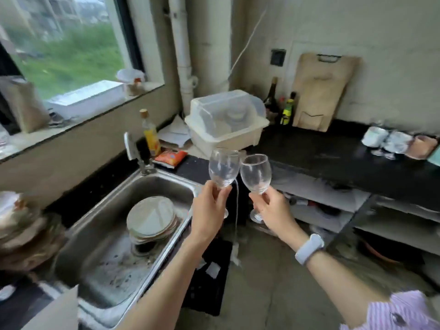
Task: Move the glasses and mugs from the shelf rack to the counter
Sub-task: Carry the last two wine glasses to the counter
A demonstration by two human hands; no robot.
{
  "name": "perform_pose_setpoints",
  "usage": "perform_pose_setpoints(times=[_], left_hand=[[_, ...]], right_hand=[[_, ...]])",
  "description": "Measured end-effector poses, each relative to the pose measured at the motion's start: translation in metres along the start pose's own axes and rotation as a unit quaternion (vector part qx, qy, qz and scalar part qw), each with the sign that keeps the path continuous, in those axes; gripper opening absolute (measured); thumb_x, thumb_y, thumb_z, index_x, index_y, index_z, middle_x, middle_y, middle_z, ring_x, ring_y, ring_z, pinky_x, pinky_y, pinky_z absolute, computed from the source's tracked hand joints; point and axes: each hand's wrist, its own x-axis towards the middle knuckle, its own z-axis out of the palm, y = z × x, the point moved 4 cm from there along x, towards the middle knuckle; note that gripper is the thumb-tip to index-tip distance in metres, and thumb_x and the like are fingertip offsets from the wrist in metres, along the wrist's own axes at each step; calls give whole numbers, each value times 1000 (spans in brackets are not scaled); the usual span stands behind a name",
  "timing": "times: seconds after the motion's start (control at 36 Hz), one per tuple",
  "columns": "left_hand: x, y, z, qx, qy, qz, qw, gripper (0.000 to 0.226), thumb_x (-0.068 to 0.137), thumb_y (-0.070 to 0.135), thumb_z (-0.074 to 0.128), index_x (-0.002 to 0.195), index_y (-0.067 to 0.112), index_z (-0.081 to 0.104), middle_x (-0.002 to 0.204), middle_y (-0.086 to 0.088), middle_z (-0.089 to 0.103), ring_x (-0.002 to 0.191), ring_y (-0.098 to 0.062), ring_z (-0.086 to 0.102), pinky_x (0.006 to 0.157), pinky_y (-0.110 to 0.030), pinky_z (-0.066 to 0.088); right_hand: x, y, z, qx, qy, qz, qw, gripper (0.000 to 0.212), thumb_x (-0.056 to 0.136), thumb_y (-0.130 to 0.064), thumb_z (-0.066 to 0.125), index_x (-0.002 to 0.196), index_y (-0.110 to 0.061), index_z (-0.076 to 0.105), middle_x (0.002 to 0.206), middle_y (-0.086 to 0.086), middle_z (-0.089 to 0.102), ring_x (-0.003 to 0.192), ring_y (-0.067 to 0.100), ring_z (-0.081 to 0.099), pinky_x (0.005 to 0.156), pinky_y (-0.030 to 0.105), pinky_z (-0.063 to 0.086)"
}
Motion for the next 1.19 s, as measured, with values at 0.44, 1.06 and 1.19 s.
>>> perform_pose_setpoints(times=[0.44, 1.06, 1.19], left_hand=[[84, 139, 350, -116, -286, 82, 948, 22, 88, 32, 57, 72, 20, 48, 61, 1, 56, 55, -24, 61, 51, -36, 54], [213, 165, 704, -80, -456, 37, 886, 20, 80, 34, 67, 64, 27, 59, 58, 11, 60, 55, -2, 54, 49, -8, 40], [218, 161, 775, -54, -474, 9, 879, 14, 79, 37, 68, 76, 23, 67, 62, 12, 64, 61, -1, 59, 56, -16, 42]], right_hand=[[35, 136, -308, -51, 301, 136, 943, 22, 87, -19, 57, 68, -28, 50, 59, -4, 53, 57, 10, 49, 61, 29, 38], [177, 315, -527, -77, 416, 302, 854, 20, 84, -24, 63, 88, -5, 66, 83, 12, 70, 85, 28, 66, 81, 44, 51], [204, 370, -572, -74, 402, 323, 854, 17, 84, -27, 63, 84, -11, 66, 78, 4, 69, 80, 20, 66, 72, 32, 49]])
